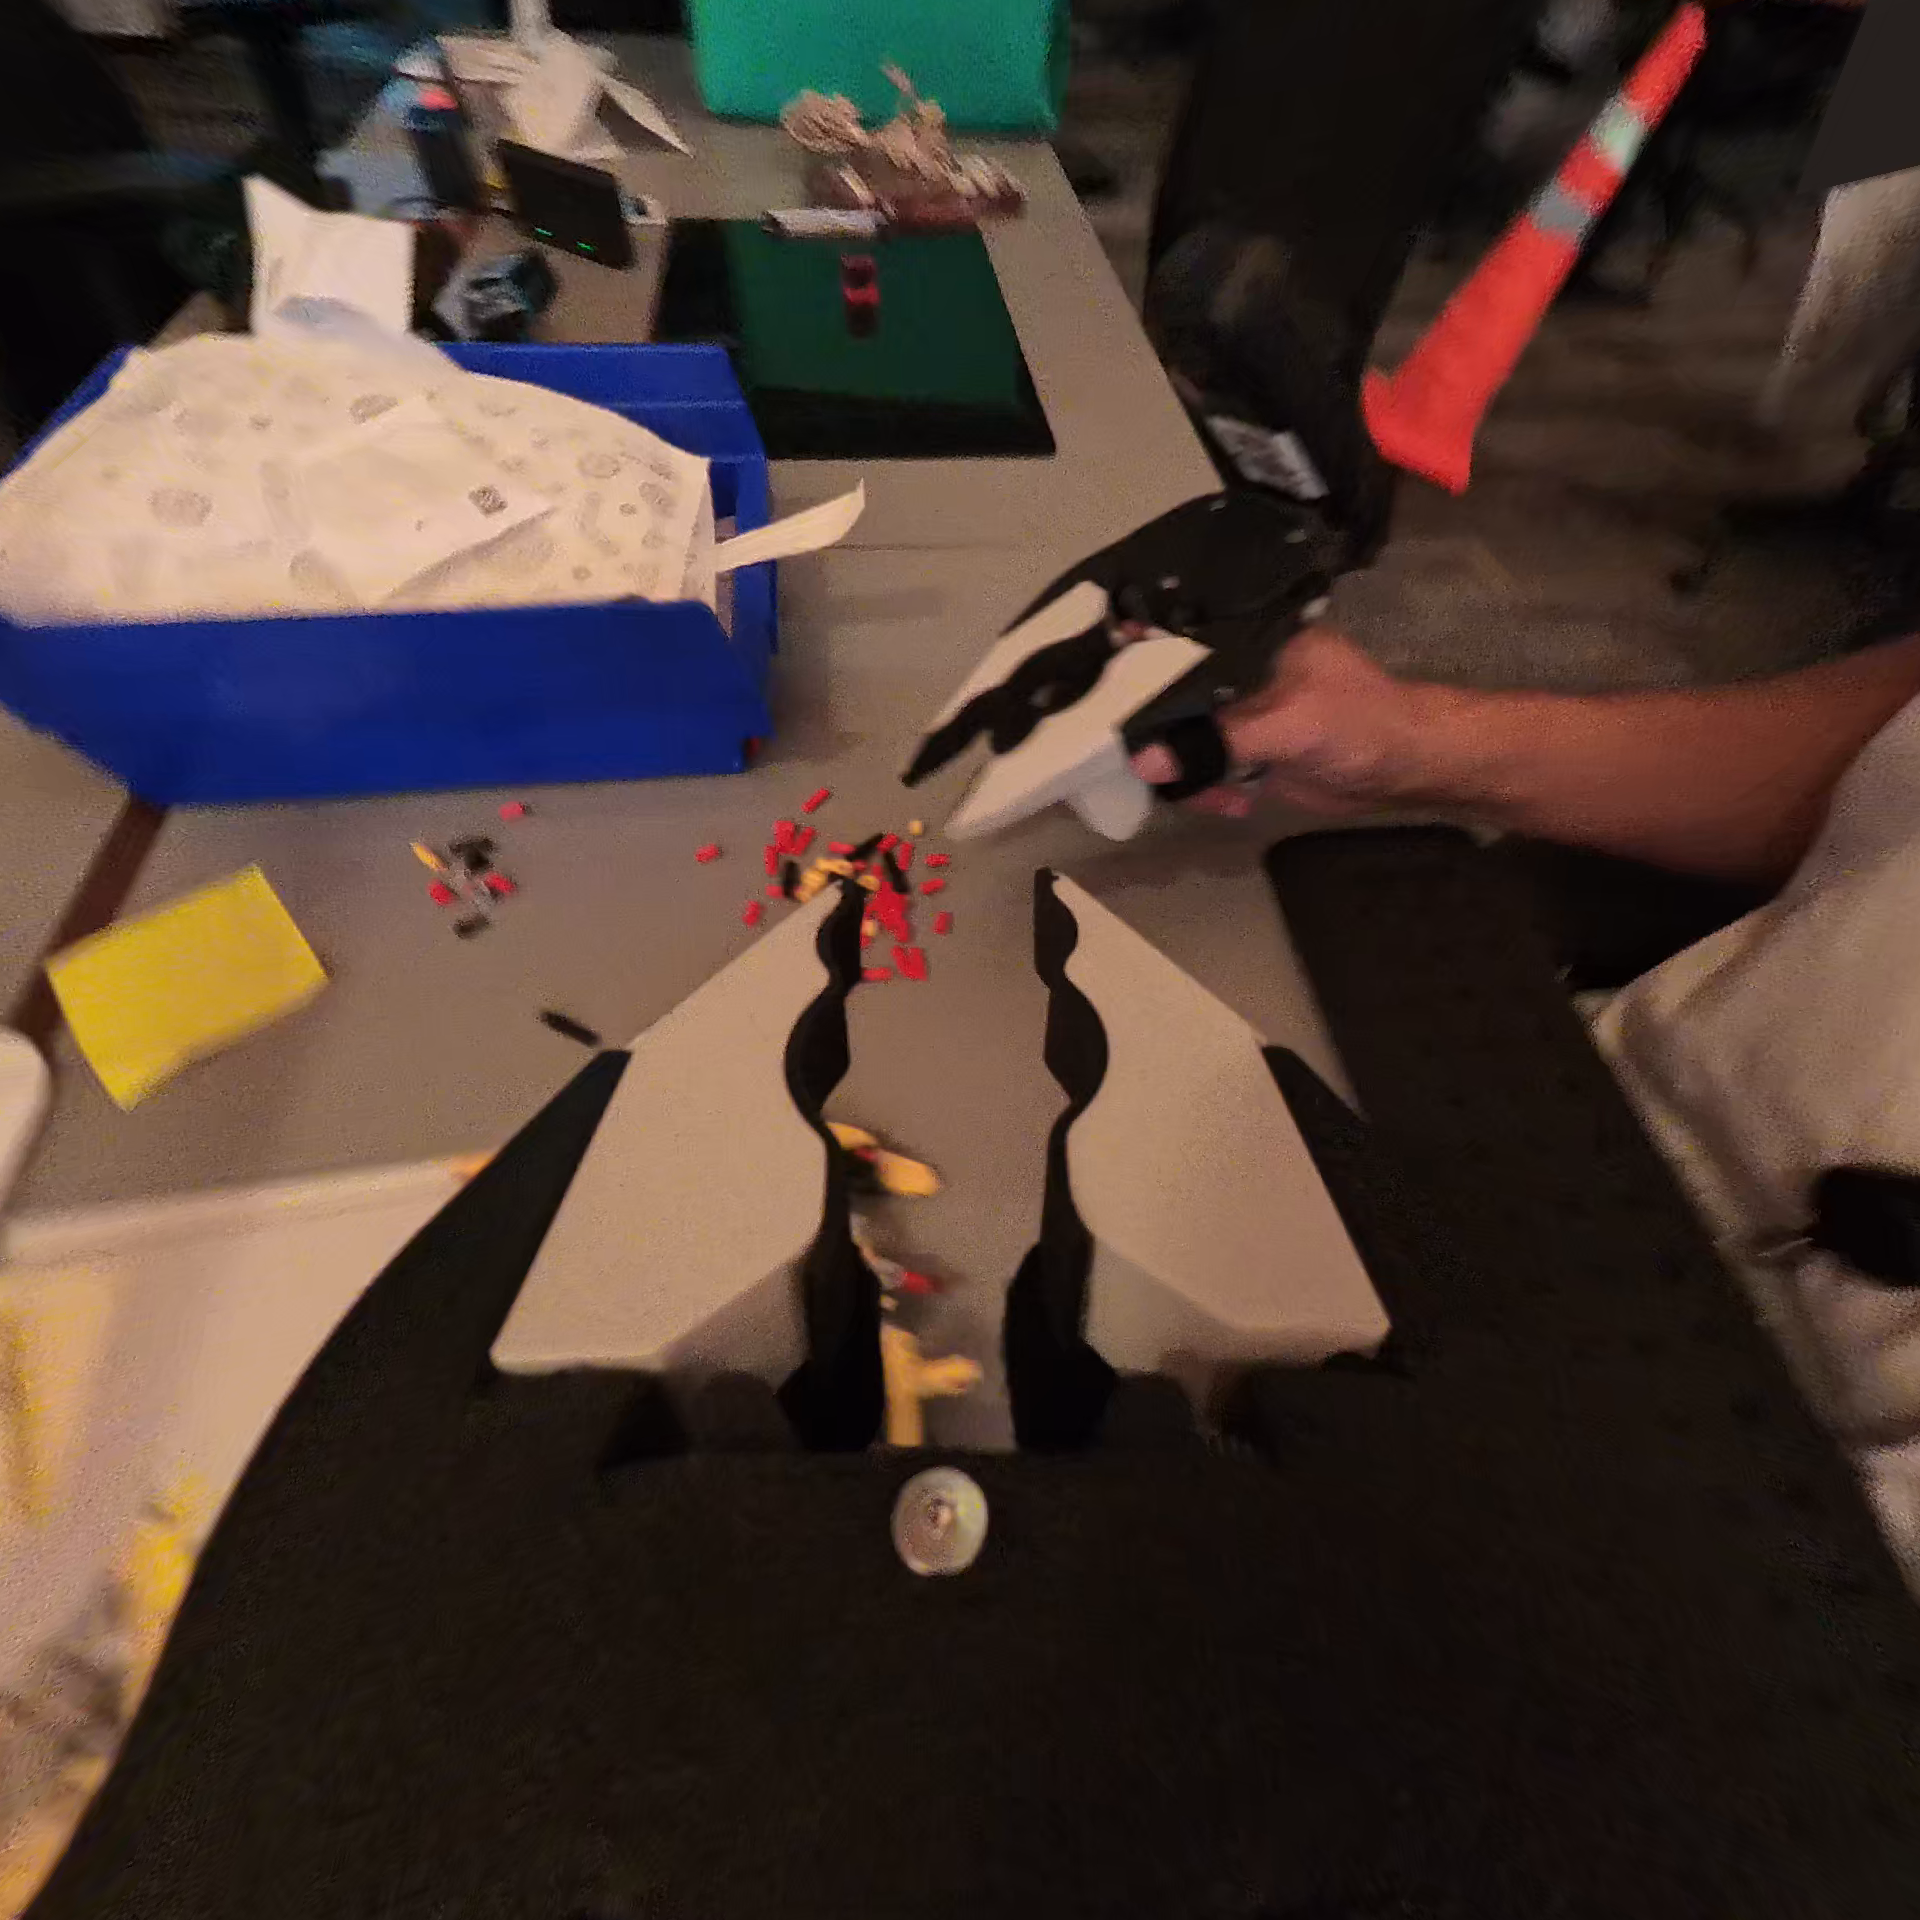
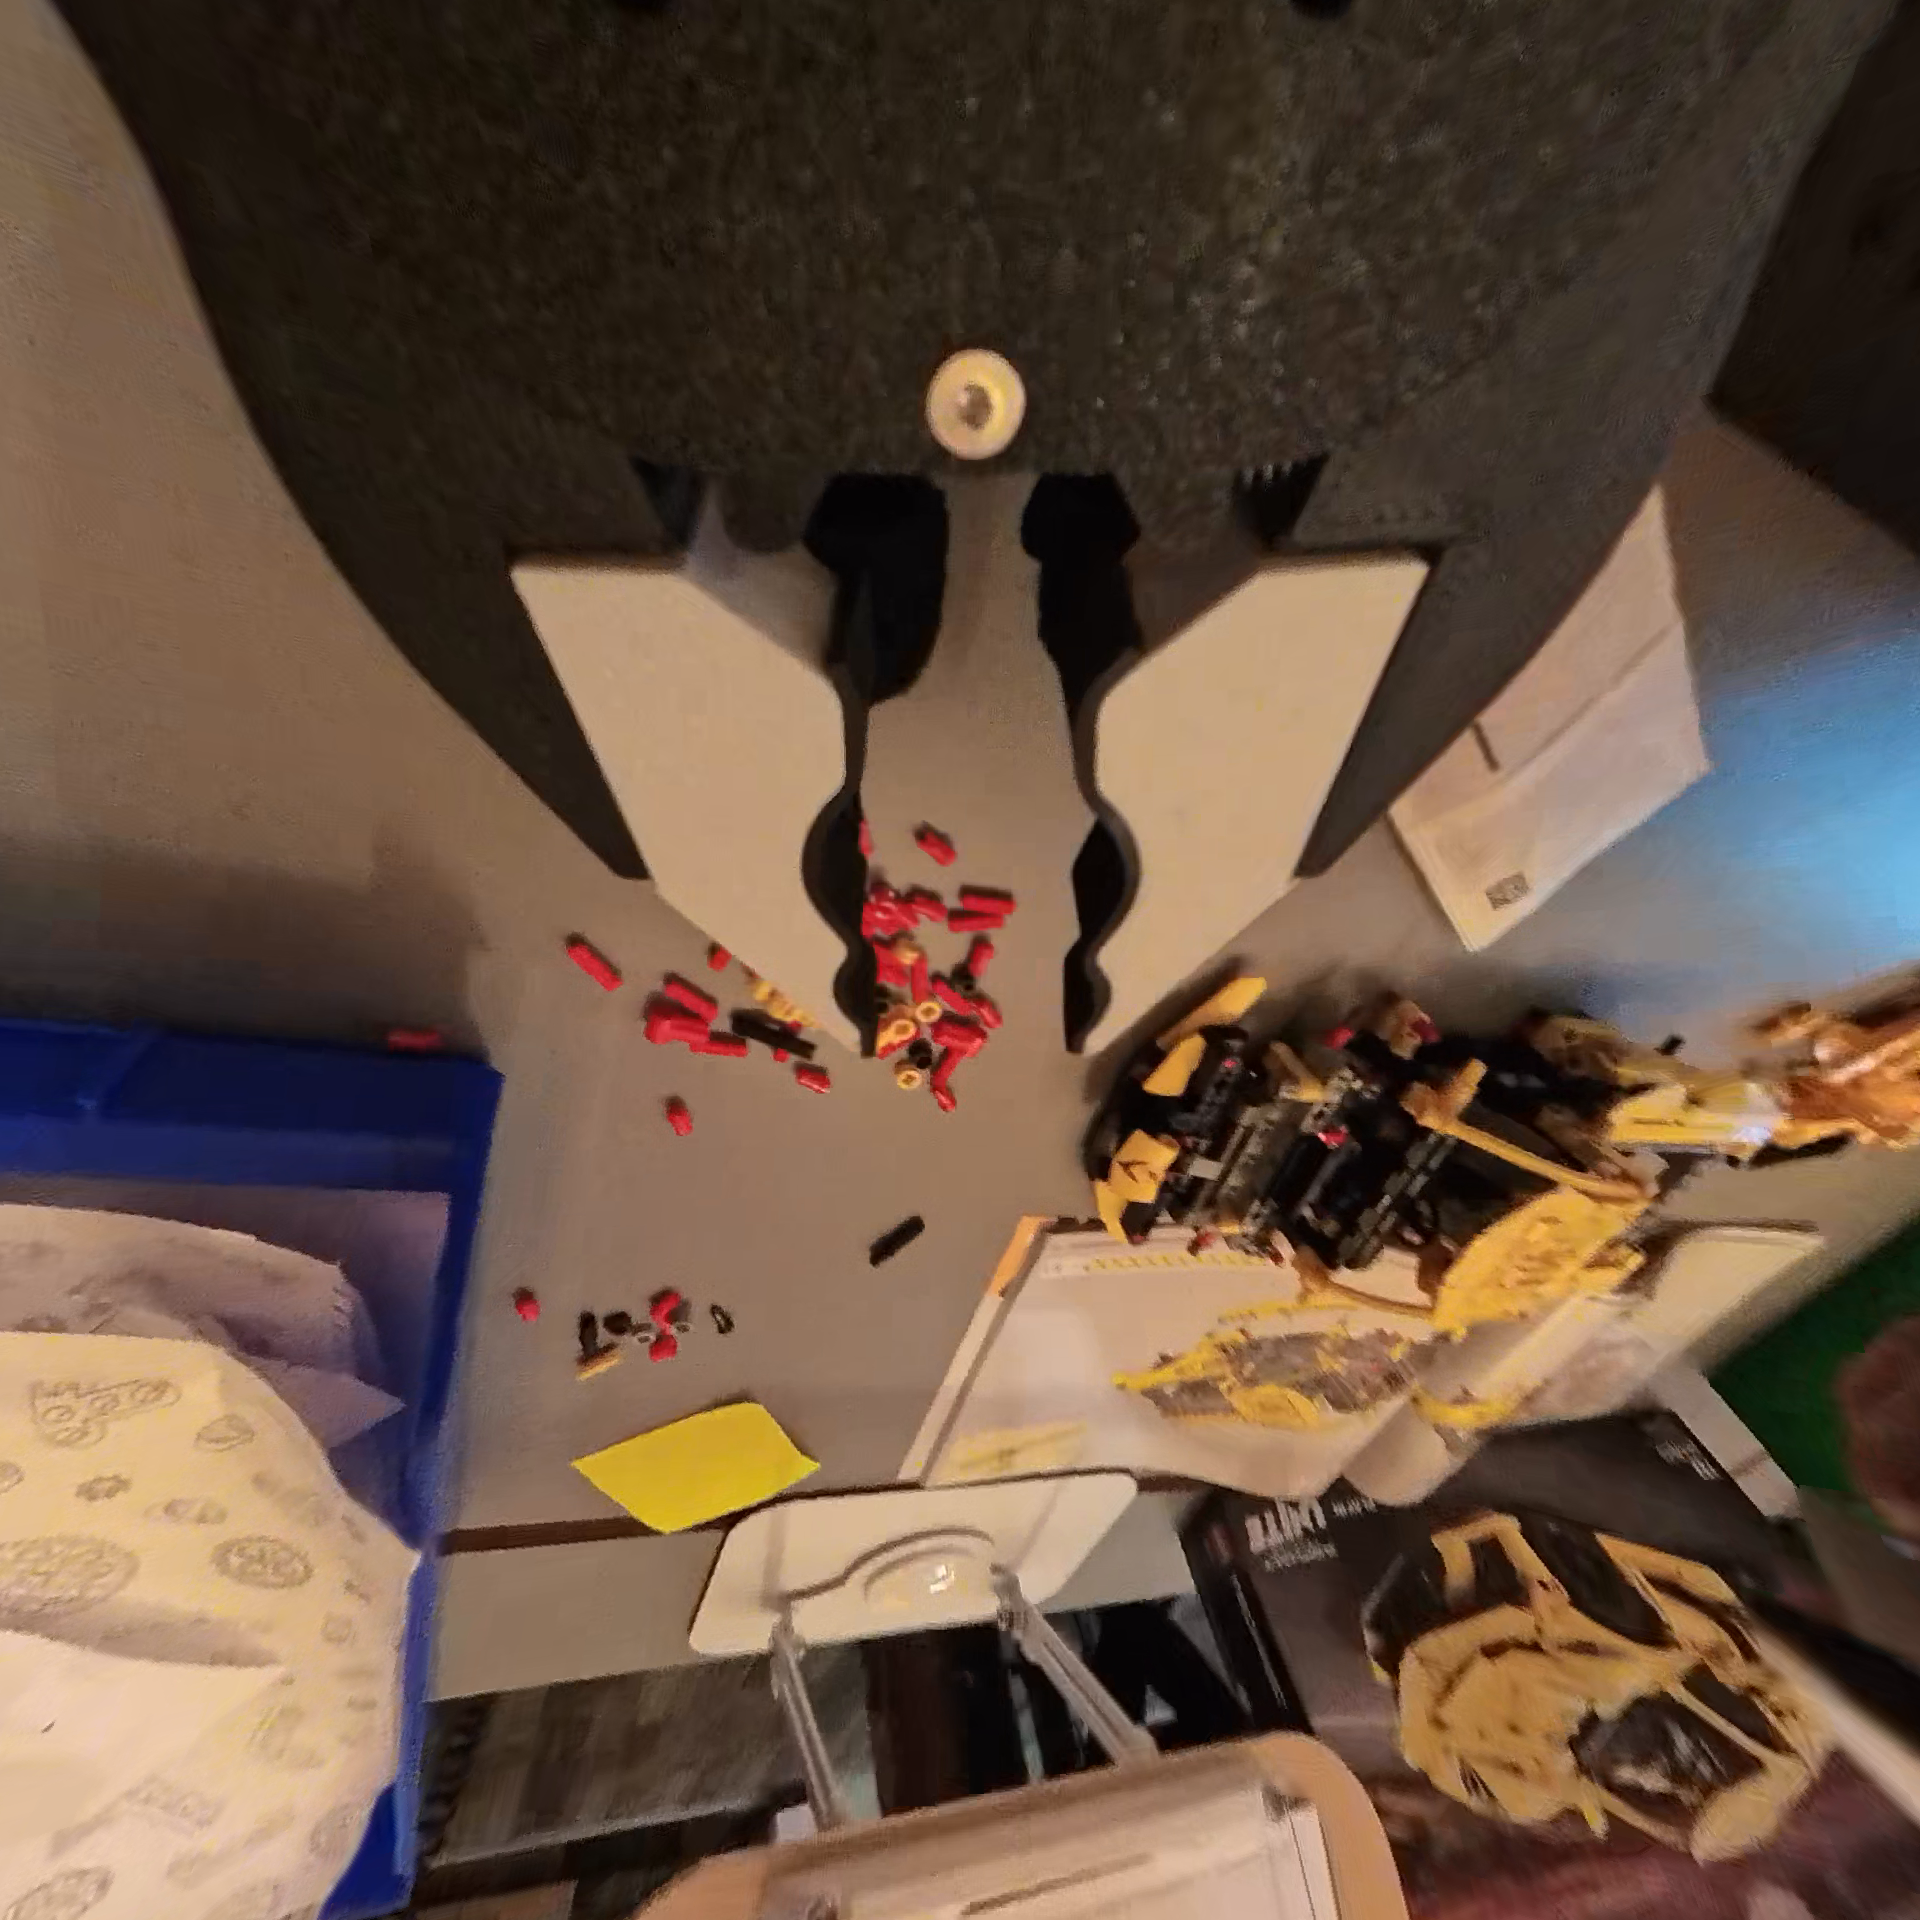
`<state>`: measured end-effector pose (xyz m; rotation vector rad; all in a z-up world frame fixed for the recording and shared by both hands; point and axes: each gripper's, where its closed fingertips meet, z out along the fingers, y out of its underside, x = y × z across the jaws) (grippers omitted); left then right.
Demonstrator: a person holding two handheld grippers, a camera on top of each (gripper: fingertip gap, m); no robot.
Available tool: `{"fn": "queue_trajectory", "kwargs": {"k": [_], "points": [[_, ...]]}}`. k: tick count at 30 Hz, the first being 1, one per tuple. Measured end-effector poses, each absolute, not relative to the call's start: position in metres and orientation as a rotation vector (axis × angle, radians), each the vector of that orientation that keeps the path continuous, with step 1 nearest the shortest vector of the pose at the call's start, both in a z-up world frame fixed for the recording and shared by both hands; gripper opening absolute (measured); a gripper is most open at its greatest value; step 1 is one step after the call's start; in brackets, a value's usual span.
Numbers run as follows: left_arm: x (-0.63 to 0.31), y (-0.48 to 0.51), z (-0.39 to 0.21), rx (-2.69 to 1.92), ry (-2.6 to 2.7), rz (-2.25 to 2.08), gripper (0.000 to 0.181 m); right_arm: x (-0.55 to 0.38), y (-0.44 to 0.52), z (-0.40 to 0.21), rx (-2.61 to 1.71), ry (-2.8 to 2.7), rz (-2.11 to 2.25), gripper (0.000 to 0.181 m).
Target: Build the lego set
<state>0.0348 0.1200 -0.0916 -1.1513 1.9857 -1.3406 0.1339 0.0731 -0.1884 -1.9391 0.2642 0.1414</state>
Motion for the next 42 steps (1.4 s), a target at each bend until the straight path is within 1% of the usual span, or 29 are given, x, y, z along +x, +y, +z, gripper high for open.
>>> {"fn": "queue_trajectory", "kwargs": {"k": [3, 5, 7, 10, 13, 21, 23, 25, 26, 33, 34, 35, 36, 37, 39, 42], "points": [[0.093, 0.133, -0.105, -0.923, 2.220, -1.181, 0.033, 0.111, 0.069, -0.178, -1.816, 0.316, 0.205, 0.034], [0.134, 0.141, -0.128, -0.818, 2.333, -1.104, 0.033, 0.102, 0.064, -0.173, -1.771, 0.304, 0.188, 0.035], [0.165, 0.144, -0.160, -0.830, 2.458, -1.100, 0.033, 0.101, 0.059, -0.163, -1.730, 0.277, 0.130, 0.031], [0.188, 0.147, -0.213, -0.851, 2.668, -1.057, 0.033, 0.101, 0.058, -0.162, -1.718, 0.274, 0.136, 0.033], [0.202, 0.147, -0.236, -0.691, 2.707, -1.020, 0.032, 0.099, 0.060, -0.165, -1.723, 0.256, 0.145, 0.032], [0.211, 0.134, -0.252, -0.635, 2.768, -1.057, 0.029, 0.092, 0.065, -0.165, -1.720, 0.212, 0.212, 0.031], [0.212, 0.131, -0.254, -0.630, 2.765, -1.068, 0.021, 0.092, 0.064, -0.163, -1.704, 0.213, 0.232, 0.030], [0.210, 0.129, -0.258, -0.622, 2.777, -1.061, 0.006, 0.092, 0.063, -0.162, -1.692, 0.218, 0.249, 0.030], [0.211, 0.128, -0.259, -0.620, 2.772, -1.061, 0.004, 0.092, 0.063, -0.162, -1.688, 0.219, 0.257, 0.030], [0.197, 0.114, -0.260, -0.565, 2.811, -1.056, 0.005, 0.090, 0.063, -0.160, -1.677, 0.210, 0.270, 0.029], [0.196, 0.114, -0.260, -0.564, 2.826, -1.042, 0.007, 0.089, 0.063, -0.160, -1.679, 0.206, 0.272, 0.029], [0.194, 0.117, -0.259, -0.580, 2.840, -1.021, 0.016, 0.089, 0.063, -0.161, -1.684, 0.202, 0.273, 0.029], [0.194, 0.121, -0.258, -0.608, 2.855, -0.991, 0.023, 0.088, 0.064, -0.161, -1.686, 0.199, 0.272, 0.029], [0.194, 0.129, -0.254, -0.642, 2.867, -0.960, 0.024, 0.088, 0.064, -0.161, -1.688, 0.198, 0.270, 0.029], [0.197, 0.146, -0.237, -0.752, 2.837, -0.972, 0.024, 0.088, 0.064, -0.162, -1.689, 0.197, 0.270, 0.029], [0.206, 0.187, -0.209, -1.033, 2.654, -0.994, 0.025, 0.089, 0.064, -0.162, -1.688, 0.204, 0.273, 0.028]]}}
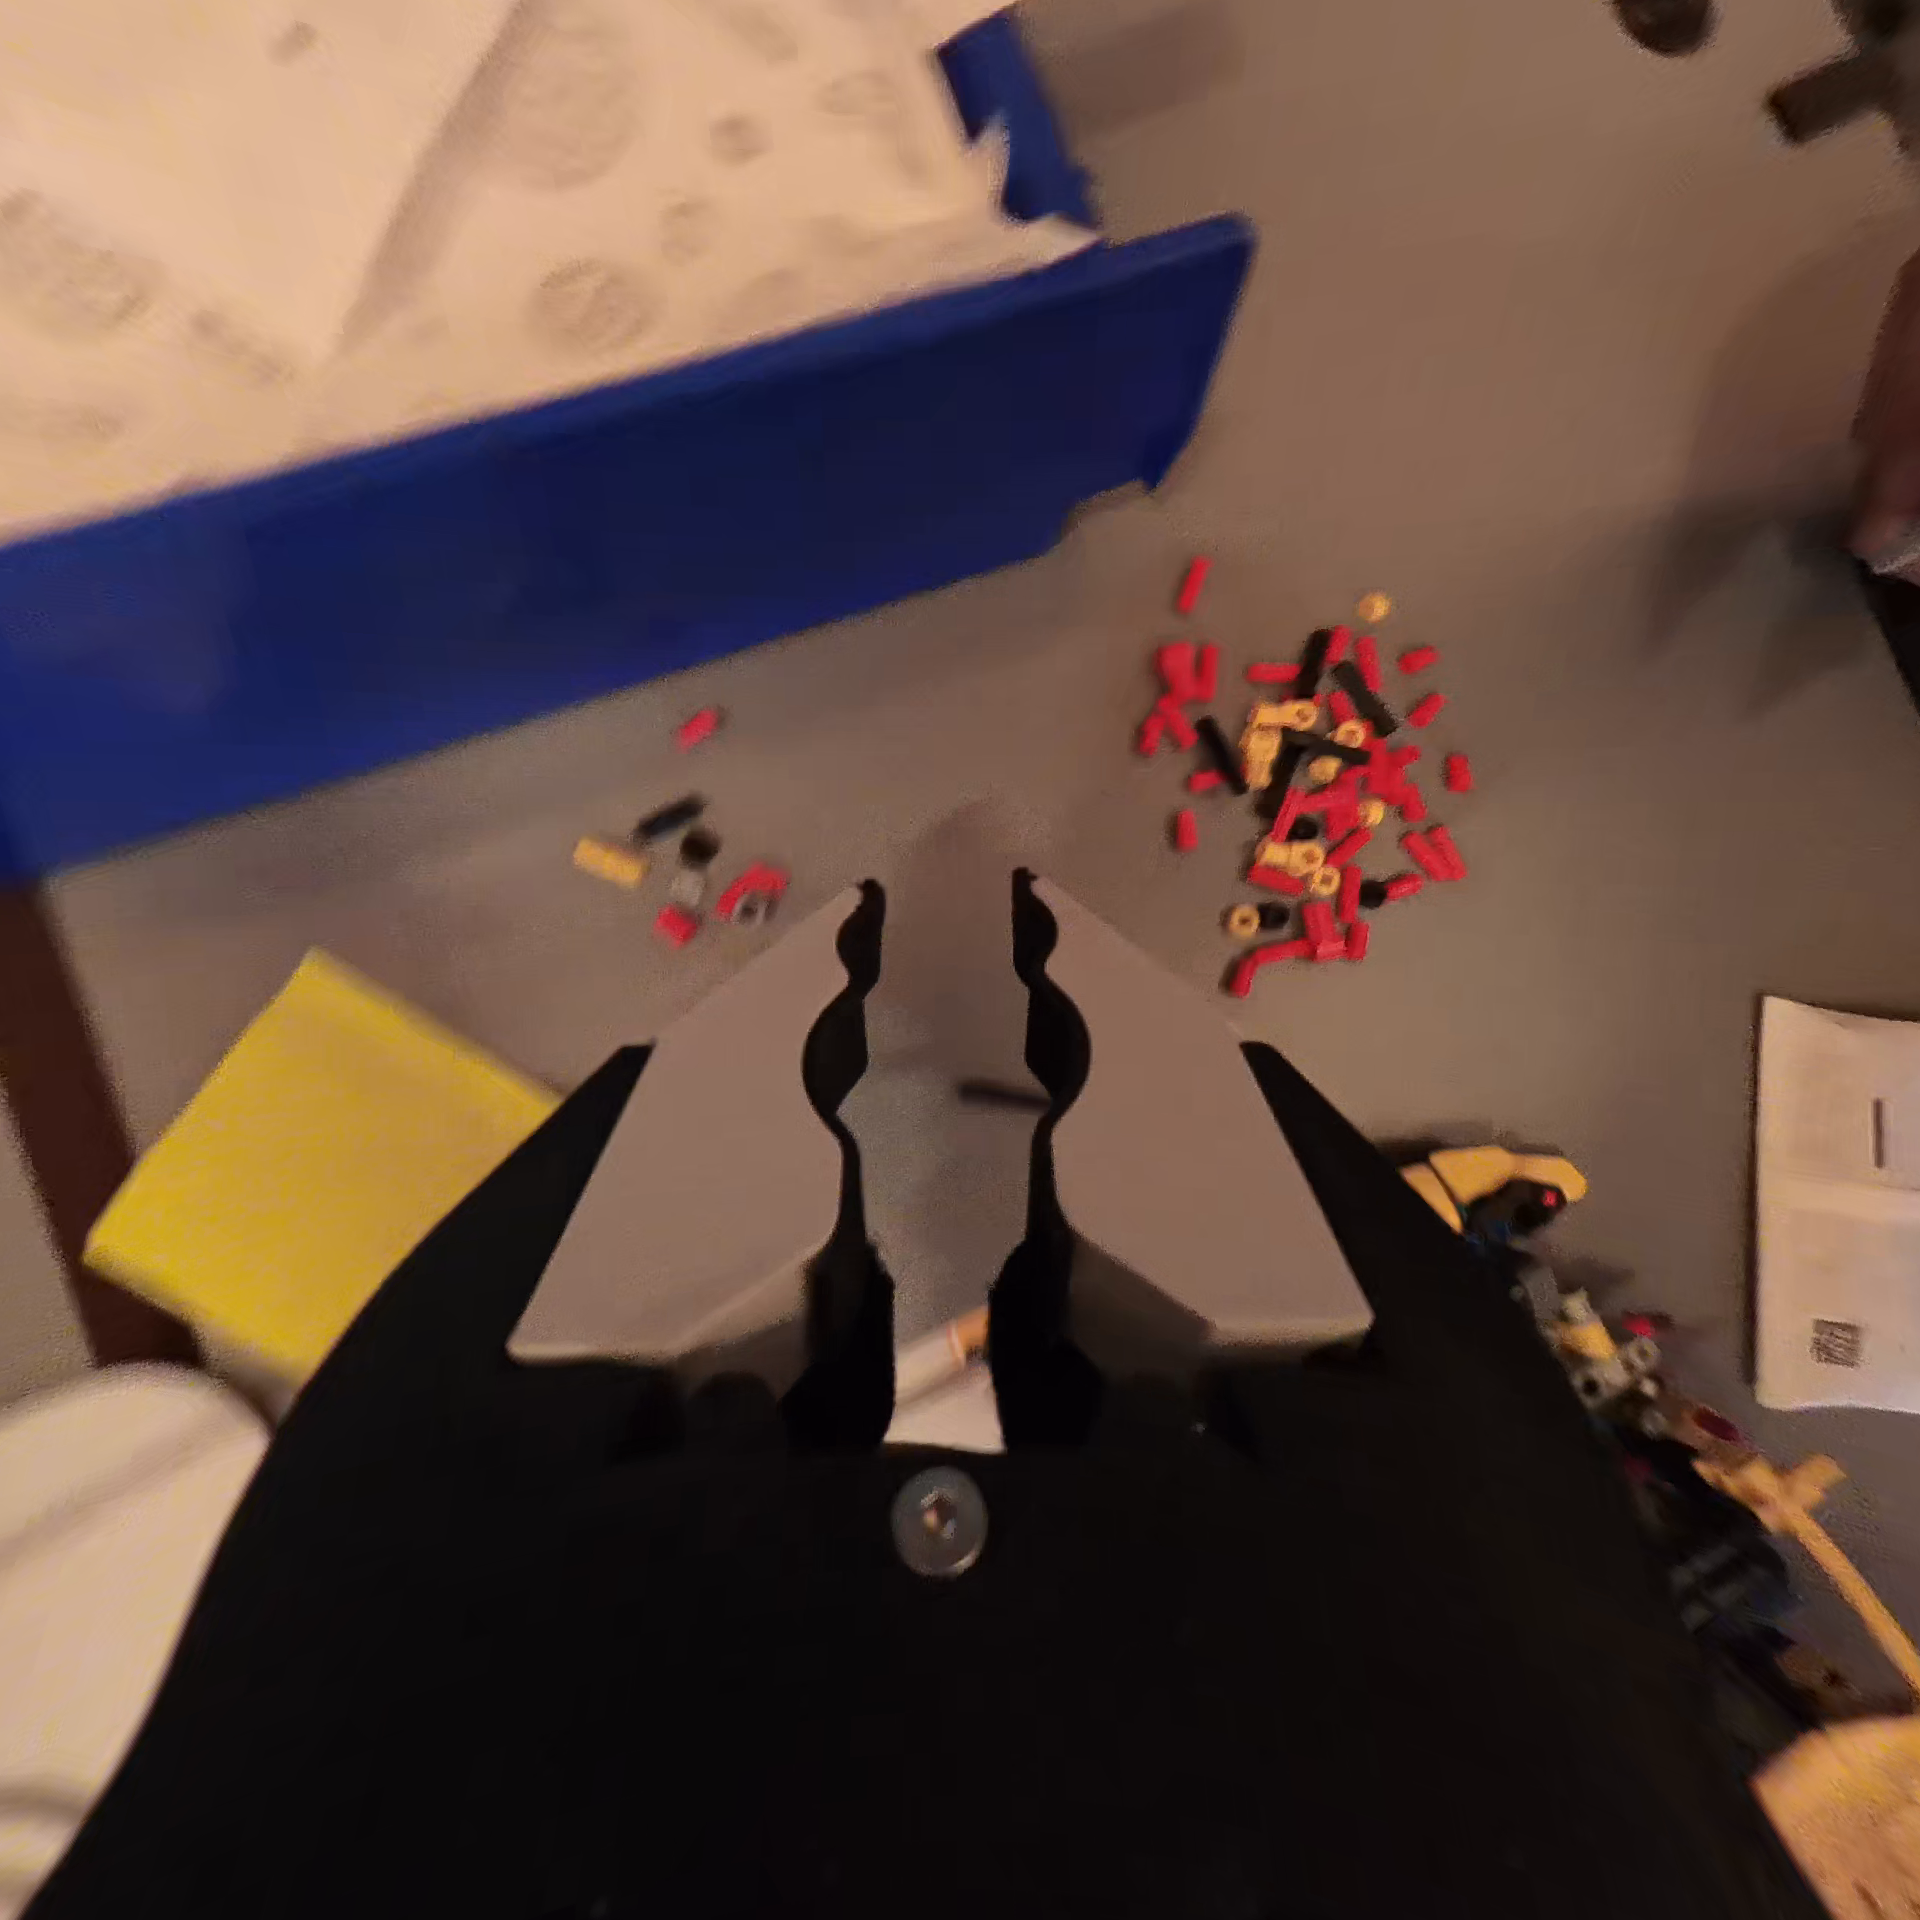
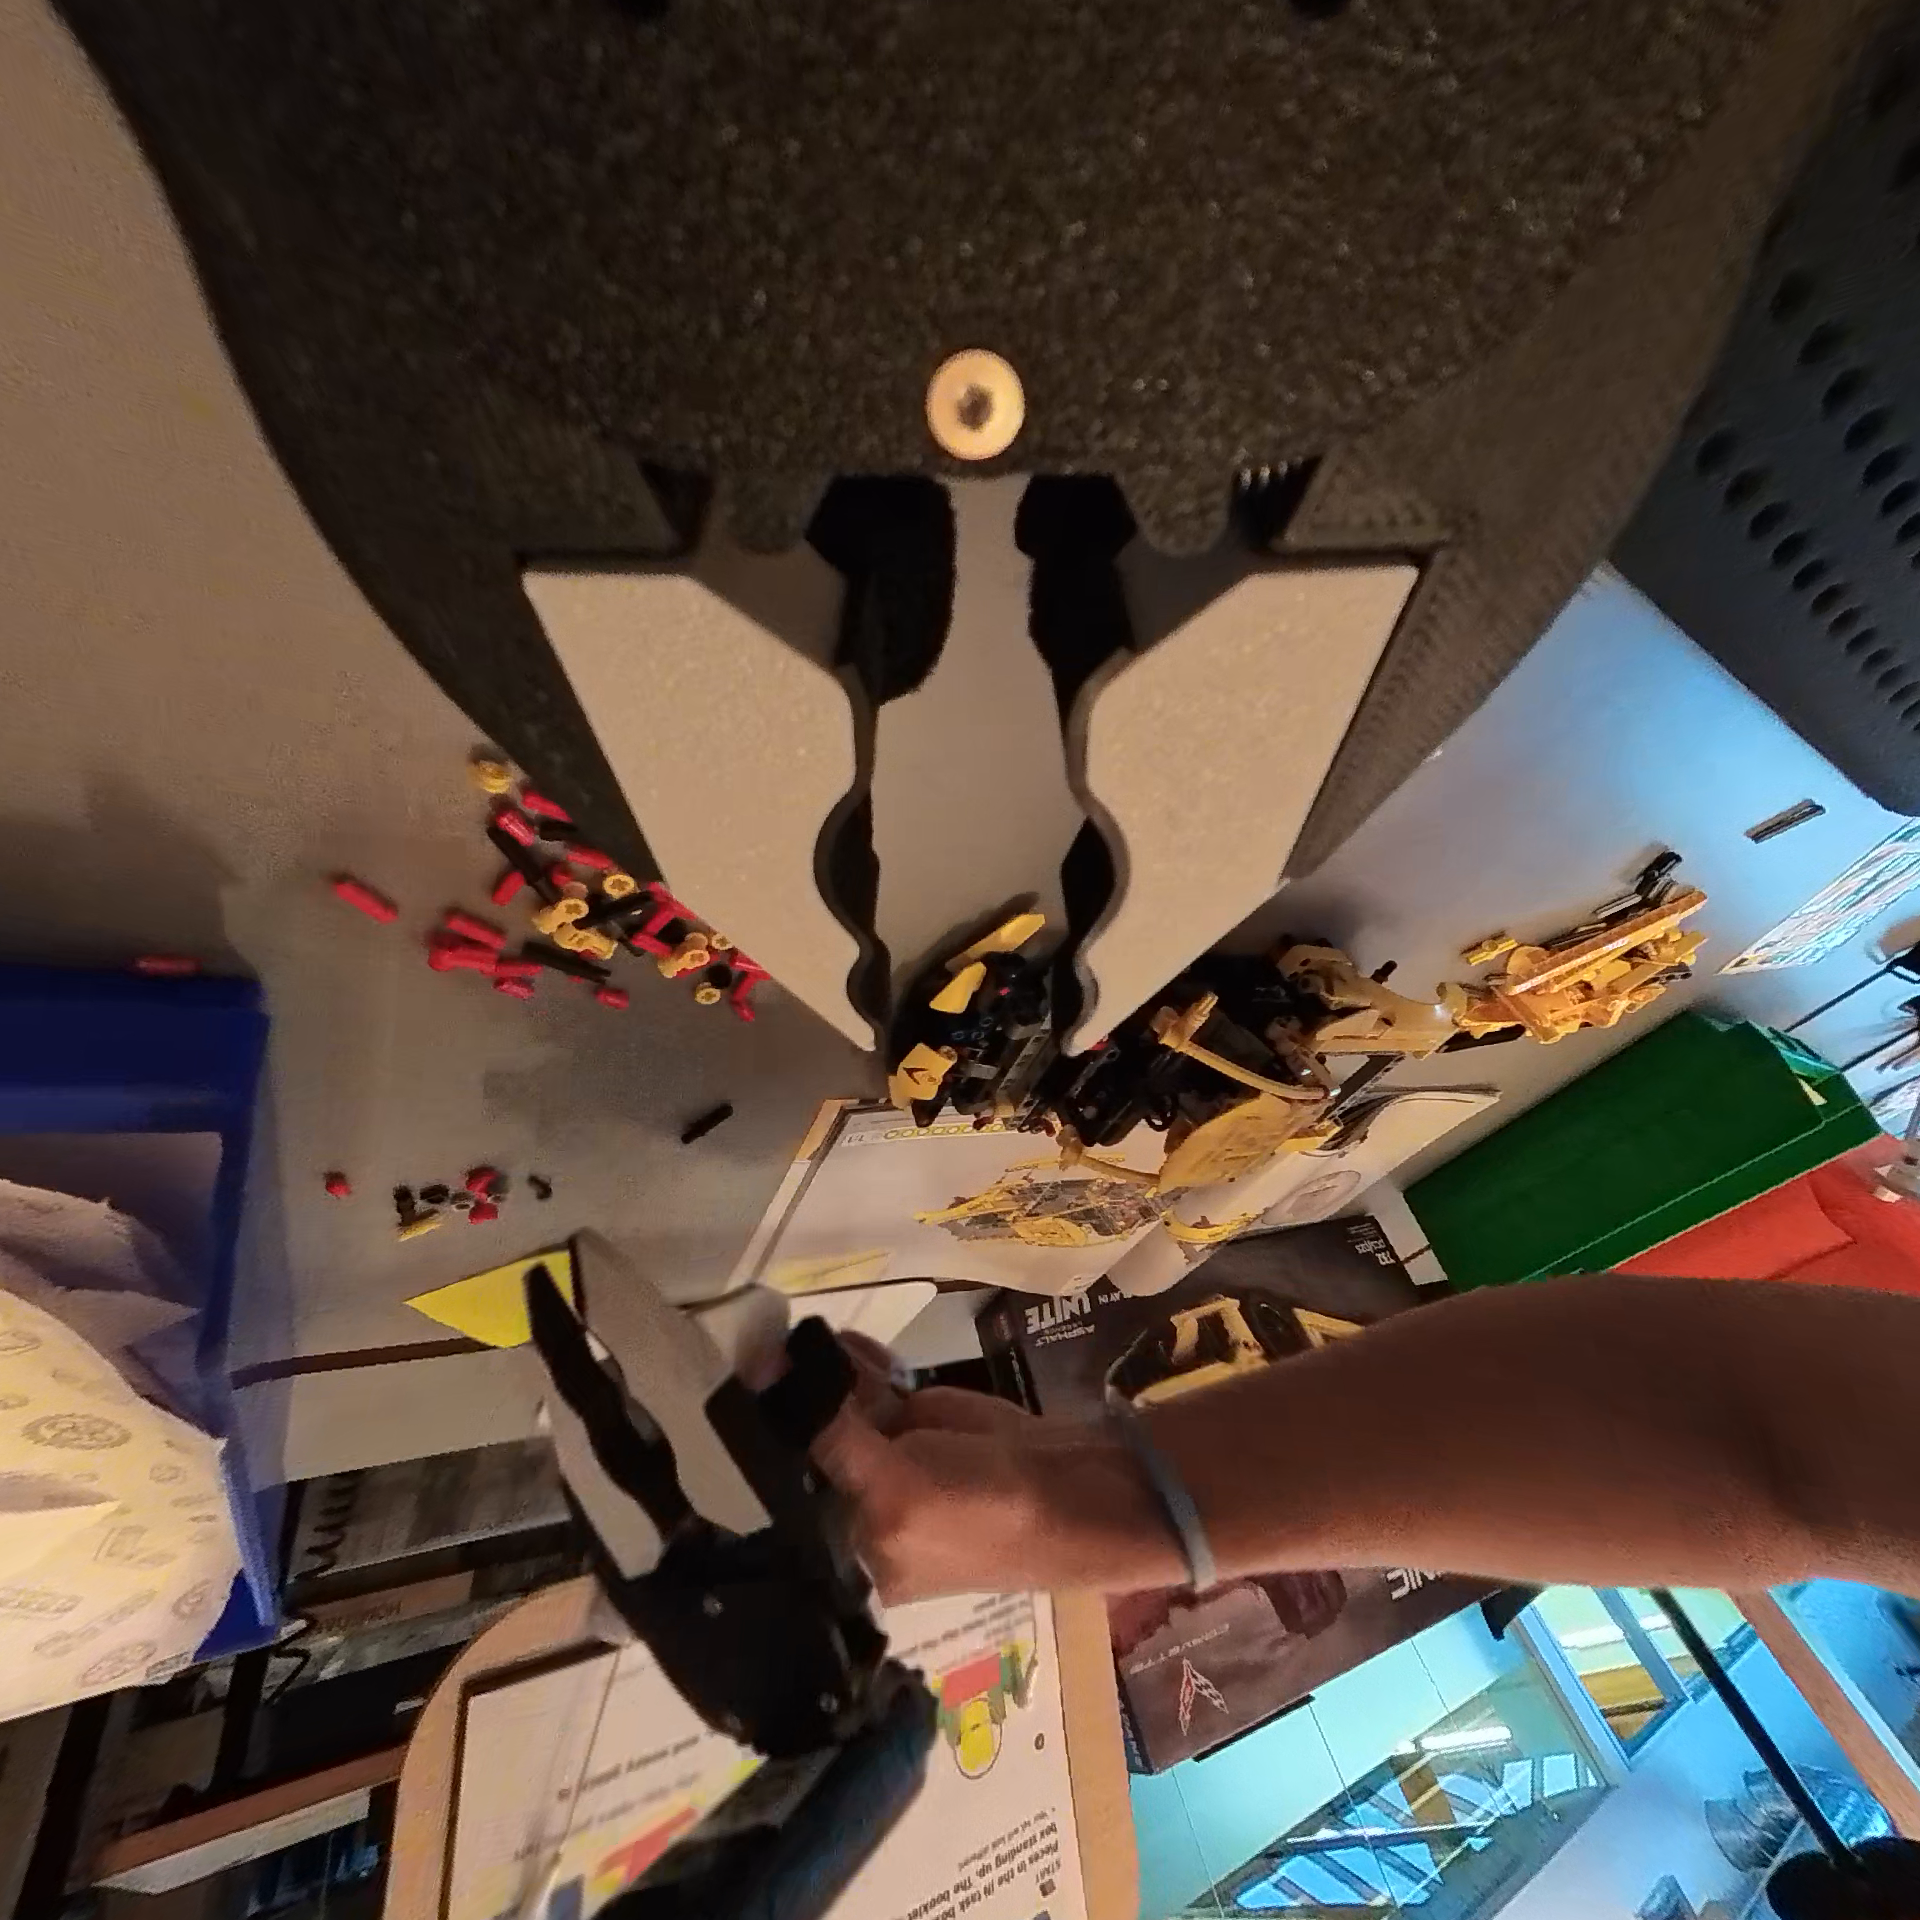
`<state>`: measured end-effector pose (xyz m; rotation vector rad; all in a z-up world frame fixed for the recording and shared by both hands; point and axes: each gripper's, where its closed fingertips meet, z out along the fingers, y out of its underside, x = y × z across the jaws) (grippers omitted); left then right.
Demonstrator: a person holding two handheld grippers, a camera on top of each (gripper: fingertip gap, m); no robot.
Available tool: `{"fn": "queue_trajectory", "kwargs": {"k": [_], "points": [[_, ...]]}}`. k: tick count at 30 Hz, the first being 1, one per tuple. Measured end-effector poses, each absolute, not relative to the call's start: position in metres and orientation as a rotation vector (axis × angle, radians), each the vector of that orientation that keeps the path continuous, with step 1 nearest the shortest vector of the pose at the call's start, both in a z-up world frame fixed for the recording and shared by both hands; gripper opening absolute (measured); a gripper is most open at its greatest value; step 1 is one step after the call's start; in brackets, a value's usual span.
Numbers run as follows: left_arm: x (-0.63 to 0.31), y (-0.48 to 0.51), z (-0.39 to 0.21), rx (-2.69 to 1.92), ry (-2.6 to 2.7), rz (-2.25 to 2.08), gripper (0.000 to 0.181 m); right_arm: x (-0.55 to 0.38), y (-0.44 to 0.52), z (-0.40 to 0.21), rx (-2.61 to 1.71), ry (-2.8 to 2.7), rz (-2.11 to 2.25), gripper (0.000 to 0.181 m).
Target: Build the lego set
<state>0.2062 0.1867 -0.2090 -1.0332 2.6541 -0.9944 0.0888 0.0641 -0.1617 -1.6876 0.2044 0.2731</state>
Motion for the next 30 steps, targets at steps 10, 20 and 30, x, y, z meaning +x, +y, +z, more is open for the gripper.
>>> {"fn": "queue_trajectory", "kwargs": {"k": [10, 20, 30], "points": [[0.158, 0.219, -0.243, -1.517, 2.536, -0.786, 0.026, 0.085, 0.068, -0.166, -1.714, 0.187, 0.283, 0.029], [0.165, 0.195, -0.261, -1.379, 2.670, -0.728, 0.005, 0.086, 0.067, -0.165, -1.705, 0.189, 0.261, 0.028], [0.168, 0.135, -0.260, -1.257, 2.787, -0.822, 0.011, 0.083, 0.068, -0.166, -1.718, 0.169, 0.264, 0.028]]}}
